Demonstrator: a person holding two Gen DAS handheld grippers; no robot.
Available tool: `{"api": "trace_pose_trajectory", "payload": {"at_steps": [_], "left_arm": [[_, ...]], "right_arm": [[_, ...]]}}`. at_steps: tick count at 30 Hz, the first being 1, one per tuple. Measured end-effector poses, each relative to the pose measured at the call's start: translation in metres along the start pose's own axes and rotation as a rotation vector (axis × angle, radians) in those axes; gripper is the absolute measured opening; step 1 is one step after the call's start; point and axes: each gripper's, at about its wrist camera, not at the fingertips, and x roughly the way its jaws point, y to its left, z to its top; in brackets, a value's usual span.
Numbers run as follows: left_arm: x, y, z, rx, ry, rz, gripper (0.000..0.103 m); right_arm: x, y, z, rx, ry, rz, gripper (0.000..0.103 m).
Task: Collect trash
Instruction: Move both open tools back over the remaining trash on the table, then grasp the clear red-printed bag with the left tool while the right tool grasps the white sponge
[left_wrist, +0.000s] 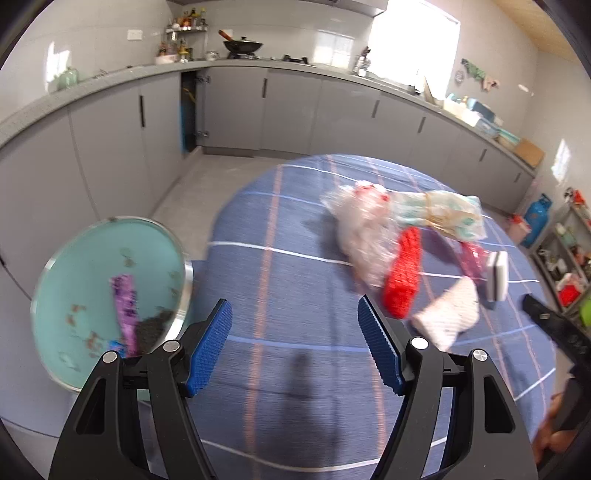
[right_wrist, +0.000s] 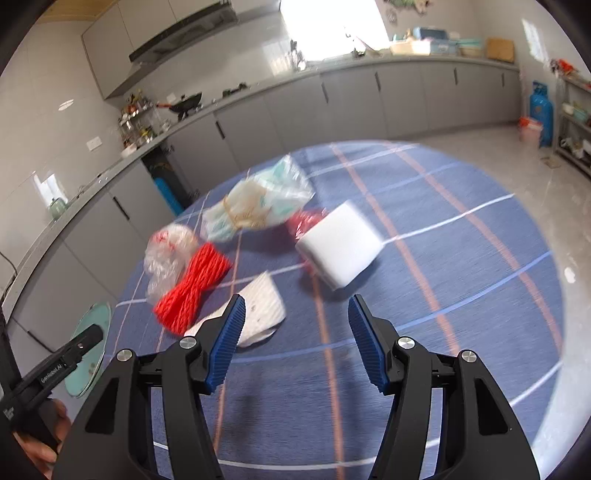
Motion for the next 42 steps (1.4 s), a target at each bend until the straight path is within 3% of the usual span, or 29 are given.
{"api": "trace_pose_trajectory", "payload": {"at_steps": [3,9,12,18,23,26,27,28,29,31,33,36,42], "left_arm": [[0.010,-0.009,-0.003,0.023,0.023,-0.031,0.070],[0.020,-0.009,0.020,0.022,0.007,-0.007,0.071],[0.025,-0.012,0.035,0.007,-0.009,0.001,0.078],[0.043,-0.032,0.054,0.022,-0.018,-0.012,0.081],[0.064,-0.044,0.064,0.012,-0.005,-0.005,0.084],[0.085,-0.057,0.070,0.036,0.025,-0.001,0.084],[0.091,-0.060,0.071,0.045,0.034,0.009,0.084],[0.098,-0.062,0.072,0.052,0.042,0.023,0.084],[0.102,-0.063,0.072,0.053,0.046,0.030,0.083],[0.111,-0.064,0.072,0.051,0.059,0.034,0.068],[0.117,-0.063,0.070,0.040,0.078,0.017,0.044],[0.114,-0.062,0.069,0.048,0.050,0.008,0.023],[0.090,-0.058,0.067,0.053,0.012,-0.010,0.021]], "right_arm": [[0.018,0.008,-0.002,-0.007,0.054,0.035,0.058],[0.017,-0.005,0.021,0.017,-0.022,-0.012,0.059],[0.017,-0.021,0.031,0.046,-0.037,-0.041,0.076],[0.037,-0.032,0.049,0.017,0.006,-0.054,0.077],[0.063,-0.026,0.052,-0.059,0.058,-0.060,0.077],[0.073,-0.032,0.050,-0.038,0.089,-0.052,0.077],[0.074,-0.034,0.049,-0.037,0.088,-0.057,0.074],[0.072,-0.035,0.049,-0.040,0.084,-0.061,0.064],[0.070,-0.036,0.049,-0.049,0.080,-0.058,0.062],[0.064,-0.038,0.050,-0.043,0.071,-0.040,0.059],[0.056,-0.040,0.051,-0.034,0.059,-0.025,0.056],[0.041,-0.043,0.051,-0.017,0.036,-0.004,0.041],[0.022,-0.039,0.053,-0.019,-0.001,0.001,0.039]]}}
